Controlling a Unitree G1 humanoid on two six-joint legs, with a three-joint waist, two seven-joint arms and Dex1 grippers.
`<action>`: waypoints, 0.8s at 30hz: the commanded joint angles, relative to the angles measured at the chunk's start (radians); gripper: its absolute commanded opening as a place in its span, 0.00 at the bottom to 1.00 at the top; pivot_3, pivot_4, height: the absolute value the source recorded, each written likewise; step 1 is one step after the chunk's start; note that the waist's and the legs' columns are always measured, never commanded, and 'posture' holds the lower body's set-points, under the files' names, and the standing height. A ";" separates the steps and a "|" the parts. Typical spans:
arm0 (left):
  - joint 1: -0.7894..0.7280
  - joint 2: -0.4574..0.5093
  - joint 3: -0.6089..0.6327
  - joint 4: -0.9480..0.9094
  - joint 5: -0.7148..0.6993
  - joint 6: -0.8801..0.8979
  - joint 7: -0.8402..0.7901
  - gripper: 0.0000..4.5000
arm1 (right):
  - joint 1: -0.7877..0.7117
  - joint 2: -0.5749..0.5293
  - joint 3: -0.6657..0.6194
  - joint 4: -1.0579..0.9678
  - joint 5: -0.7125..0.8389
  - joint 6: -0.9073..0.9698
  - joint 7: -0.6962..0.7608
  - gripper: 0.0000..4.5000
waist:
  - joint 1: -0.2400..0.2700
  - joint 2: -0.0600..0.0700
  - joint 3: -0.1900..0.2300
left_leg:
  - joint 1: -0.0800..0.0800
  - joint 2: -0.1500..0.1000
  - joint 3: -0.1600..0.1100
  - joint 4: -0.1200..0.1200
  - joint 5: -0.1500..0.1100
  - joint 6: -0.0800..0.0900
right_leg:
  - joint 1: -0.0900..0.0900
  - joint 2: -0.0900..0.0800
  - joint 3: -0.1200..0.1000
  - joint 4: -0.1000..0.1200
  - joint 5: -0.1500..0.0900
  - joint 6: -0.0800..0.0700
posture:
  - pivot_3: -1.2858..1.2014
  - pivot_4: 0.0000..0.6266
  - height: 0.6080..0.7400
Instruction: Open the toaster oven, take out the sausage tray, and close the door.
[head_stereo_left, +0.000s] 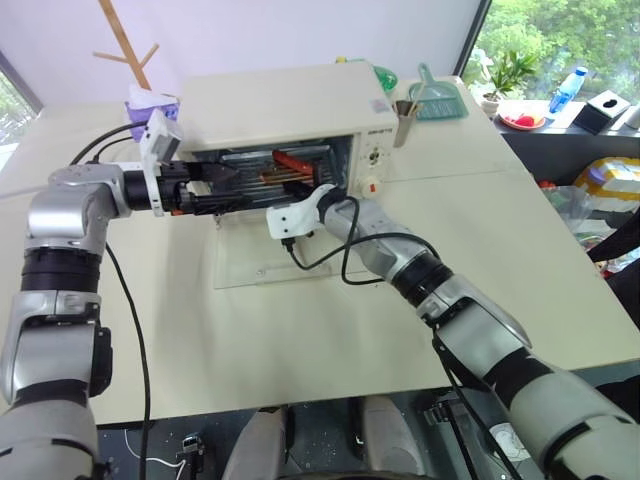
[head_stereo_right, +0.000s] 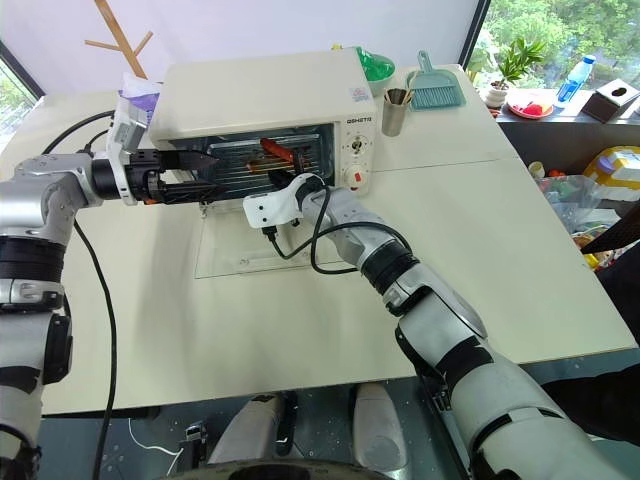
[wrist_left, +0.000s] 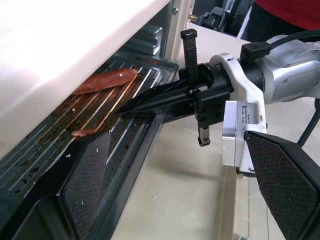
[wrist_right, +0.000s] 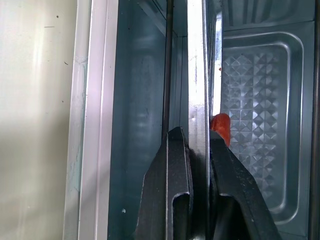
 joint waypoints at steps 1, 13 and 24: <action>-0.033 0.013 0.023 -0.012 -0.001 -0.006 0.000 1.00 | 0.004 -0.012 0.002 -0.047 0.004 -0.008 0.030 0.01 | 0.000 0.000 0.000 | 0.000 0.000 0.000 0.000 0.000 0.000 | 0.000 0.000 0.000 0.000 0.000 0.000 | 0.52 0.24 1.00; -0.072 -0.003 0.011 0.061 0.025 -0.035 -0.015 1.00 | 0.190 -0.126 -0.027 -0.388 0.039 -0.018 0.148 0.01 | 0.015 0.000 0.000 | 0.000 0.000 0.000 0.001 0.000 0.000 | 0.001 0.000 0.000 0.000 0.000 0.000 | 0.52 0.24 1.00; -0.110 -0.021 -0.010 0.146 0.050 -0.080 -0.036 1.00 | 0.328 -0.227 -0.067 -0.608 0.037 -0.042 0.198 0.01 | 0.027 -0.001 0.000 | 0.000 0.000 0.000 0.003 0.000 0.000 | 0.002 0.000 0.000 0.000 0.000 0.000 | 0.52 0.24 1.00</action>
